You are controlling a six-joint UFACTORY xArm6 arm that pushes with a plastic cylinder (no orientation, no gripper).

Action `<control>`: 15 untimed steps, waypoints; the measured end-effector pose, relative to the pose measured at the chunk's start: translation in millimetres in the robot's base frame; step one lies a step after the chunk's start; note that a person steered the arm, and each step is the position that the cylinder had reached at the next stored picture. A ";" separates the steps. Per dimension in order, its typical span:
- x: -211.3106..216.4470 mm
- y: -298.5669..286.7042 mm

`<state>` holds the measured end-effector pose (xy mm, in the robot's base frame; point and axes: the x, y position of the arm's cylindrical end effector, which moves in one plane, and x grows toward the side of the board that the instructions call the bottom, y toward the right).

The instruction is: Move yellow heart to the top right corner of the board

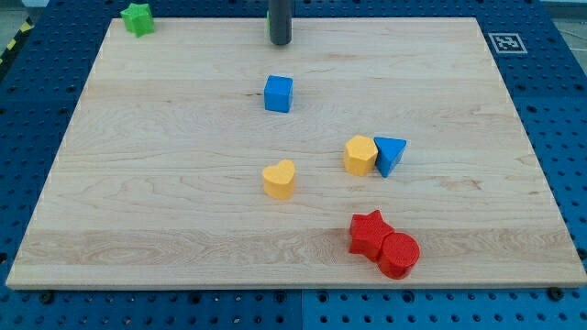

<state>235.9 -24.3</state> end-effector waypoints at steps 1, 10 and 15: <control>2.4 0.8; 254.3 -47.9; 291.4 -1.2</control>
<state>527.4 -25.5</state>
